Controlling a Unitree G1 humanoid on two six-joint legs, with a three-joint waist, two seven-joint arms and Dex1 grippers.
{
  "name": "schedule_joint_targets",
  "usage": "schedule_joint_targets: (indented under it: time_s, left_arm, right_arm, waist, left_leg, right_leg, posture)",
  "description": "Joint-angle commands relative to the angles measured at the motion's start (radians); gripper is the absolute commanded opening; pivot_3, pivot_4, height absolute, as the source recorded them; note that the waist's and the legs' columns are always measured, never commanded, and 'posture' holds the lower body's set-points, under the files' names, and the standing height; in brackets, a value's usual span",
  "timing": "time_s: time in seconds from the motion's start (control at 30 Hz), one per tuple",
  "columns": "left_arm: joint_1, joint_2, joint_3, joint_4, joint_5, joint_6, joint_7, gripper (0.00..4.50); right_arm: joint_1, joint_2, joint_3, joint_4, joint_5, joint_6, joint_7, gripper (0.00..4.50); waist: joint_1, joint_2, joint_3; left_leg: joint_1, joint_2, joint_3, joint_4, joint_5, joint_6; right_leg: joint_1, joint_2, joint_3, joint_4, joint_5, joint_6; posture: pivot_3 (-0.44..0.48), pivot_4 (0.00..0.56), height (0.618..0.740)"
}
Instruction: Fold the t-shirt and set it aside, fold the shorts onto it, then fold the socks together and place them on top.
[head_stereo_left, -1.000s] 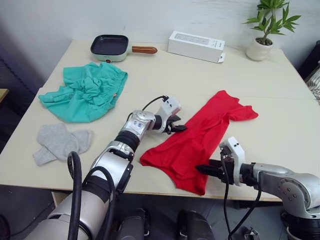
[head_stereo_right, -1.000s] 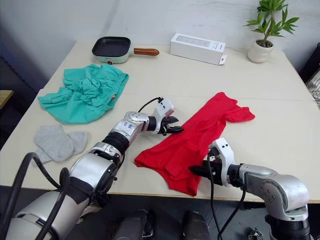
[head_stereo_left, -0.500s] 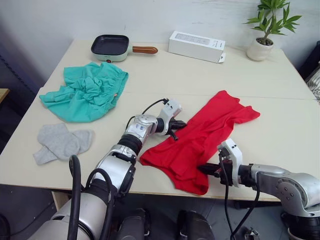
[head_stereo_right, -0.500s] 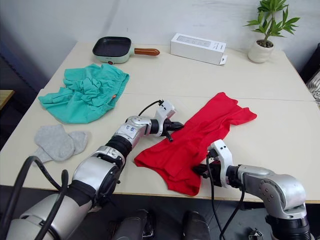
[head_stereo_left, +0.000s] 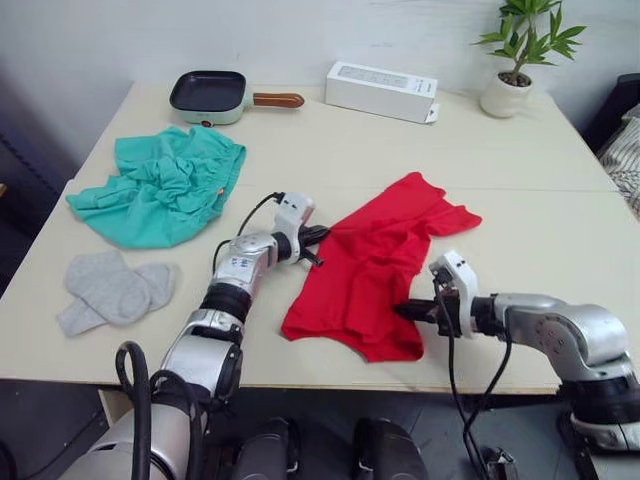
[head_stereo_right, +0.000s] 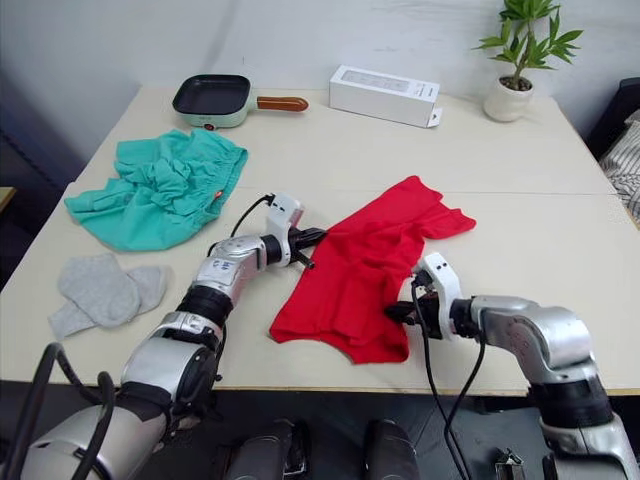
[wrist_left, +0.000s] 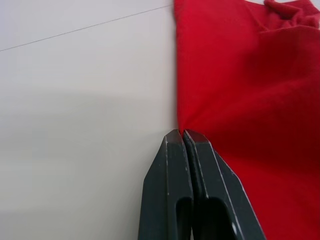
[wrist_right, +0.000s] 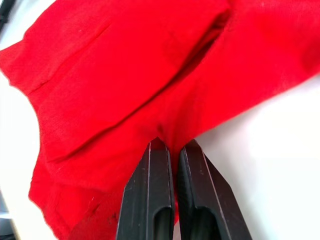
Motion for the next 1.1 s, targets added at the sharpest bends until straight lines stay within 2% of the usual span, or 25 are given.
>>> schedule_joint_targets:
  time_s: [0.03, 0.3, 0.5, 0.53, 0.63, 0.7, 0.8, 0.83, 0.9, 0.97, 1.03, 1.1]
  left_arm:
    - [0.064, 0.025, 0.044, -0.165, -0.026, 0.051, 0.078, 0.01]
    - [0.207, 0.057, 0.100, -0.440, -0.073, 0.190, 0.171, 0.01]
    - [0.241, 0.089, 0.050, -0.491, -0.083, 0.196, 0.094, 0.01]
    - [0.244, 0.096, 0.044, -0.497, -0.086, 0.203, 0.083, 0.00]
    - [0.248, 0.118, 0.036, -0.512, -0.089, 0.216, 0.064, 0.59]
    - [0.263, 0.157, 0.015, -0.546, -0.085, 0.233, 0.026, 1.22]
    - [0.336, 0.284, -0.025, -0.659, -0.058, 0.205, -0.075, 2.16]
    - [0.366, 0.331, -0.042, -0.690, -0.038, 0.147, -0.111, 2.45]
    - [0.424, 0.428, -0.081, -0.728, 0.001, -0.021, -0.199, 3.12]
    - [0.465, 0.520, -0.129, -0.709, 0.072, -0.262, -0.261, 3.70]
    - [0.485, 0.576, -0.168, -0.652, 0.110, -0.518, -0.317, 4.30]
    - [0.486, 0.590, -0.190, -0.592, 0.120, -0.679, -0.342, 4.41]
  right_arm:
    - [-0.071, 0.008, 0.040, 0.099, -0.063, -0.065, 0.024, 0.00]
    - [-0.159, 0.014, 0.096, 0.243, -0.127, -0.130, 0.103, 0.00]
    - [-0.150, 0.032, 0.079, 0.220, -0.079, -0.062, 0.144, 0.00]
    - [-0.148, 0.045, 0.055, 0.219, -0.068, -0.047, 0.128, 0.25]
    - [-0.134, 0.056, 0.017, 0.200, -0.063, -0.070, 0.120, 0.99]
    - [-0.106, 0.029, -0.003, 0.160, -0.055, -0.096, 0.154, 1.71]
    - [-0.017, -0.070, -0.028, 0.106, -0.122, -0.338, 0.263, 2.74]
    - [0.019, -0.101, -0.031, 0.108, -0.164, -0.480, 0.315, 3.08]
    - [0.066, -0.155, -0.035, 0.154, -0.249, -0.730, 0.375, 3.78]
    - [0.080, -0.182, -0.034, 0.245, -0.351, -1.033, 0.396, 4.43]
    - [0.076, -0.196, -0.002, 0.380, -0.451, -1.413, 0.447, 4.50]
    - [0.055, -0.182, 0.010, 0.500, -0.490, -1.625, 0.464, 4.50]
  waist:
    - [-0.002, 0.000, 0.000]
    - [0.002, 0.000, 0.000]
    - [0.003, 0.000, 0.000]
    - [0.004, 0.000, 0.000]
    - [0.003, 0.000, 0.000]
    - [0.002, 0.000, 0.000]
    - [0.003, 0.000, 0.000]
    - [0.003, 0.000, 0.000]
    - [0.004, 0.000, 0.001]
    - [0.003, 0.000, 0.001]
    - [0.002, -0.001, 0.001]
    - [0.004, -0.001, 0.001]
  left_leg:
    - [0.000, 0.000, 0.000, 0.000, 0.000, 0.000]
    - [0.000, 0.000, 0.000, 0.000, 0.001, -0.001]
    - [0.001, 0.000, 0.000, 0.000, 0.001, -0.001]
    - [0.001, 0.000, 0.000, 0.000, 0.001, -0.001]
    - [0.000, 0.000, 0.000, -0.001, 0.001, -0.002]
    - [0.000, 0.000, 0.000, -0.001, 0.001, -0.002]
    - [0.000, 0.000, 0.000, -0.002, 0.001, -0.002]
    - [0.000, 0.000, 0.001, -0.003, 0.000, -0.002]
    - [0.000, -0.001, 0.004, -0.004, 0.000, -0.002]
    - [0.000, -0.001, 0.009, -0.005, -0.001, -0.002]
    - [0.000, -0.001, 0.015, -0.004, -0.001, -0.001]
    - [0.003, -0.001, 0.019, -0.006, -0.003, -0.005]
  right_leg:
    - [0.000, 0.000, 0.000, 0.001, 0.000, 0.000]
    - [0.001, 0.001, 0.000, 0.002, 0.000, 0.000]
    - [0.001, 0.000, 0.000, 0.002, 0.000, 0.000]
    - [0.001, 0.000, 0.000, 0.002, 0.000, 0.000]
    - [0.001, 0.000, 0.000, 0.002, 0.000, 0.000]
    - [0.001, 0.001, 0.000, 0.001, 0.000, 0.000]
    - [0.000, 0.001, 0.000, 0.001, 0.000, 0.000]
    - [0.000, 0.002, 0.000, 0.001, 0.000, 0.000]
    - [-0.002, 0.004, 0.001, 0.001, 0.000, 0.000]
    - [-0.006, 0.005, 0.000, 0.001, 0.000, 0.000]
    - [-0.008, 0.004, 0.004, -0.001, 0.000, 0.001]
    - [-0.009, 0.004, 0.008, -0.002, 0.001, 0.002]
  posture:
    - [0.000, 0.150, 0.740]
    - [0.000, 0.150, 0.740]
    - [0.000, 0.150, 0.740]
    - [0.000, 0.150, 0.740]
    - [0.000, 0.150, 0.740]
    - [0.000, 0.150, 0.740]
    - [0.000, 0.150, 0.740]
    - [0.000, 0.150, 0.740]
    - [0.000, 0.150, 0.740]
    - [0.000, 0.150, 0.740]
    - [0.000, 0.150, 0.740]
    - [0.000, 0.150, 0.740]
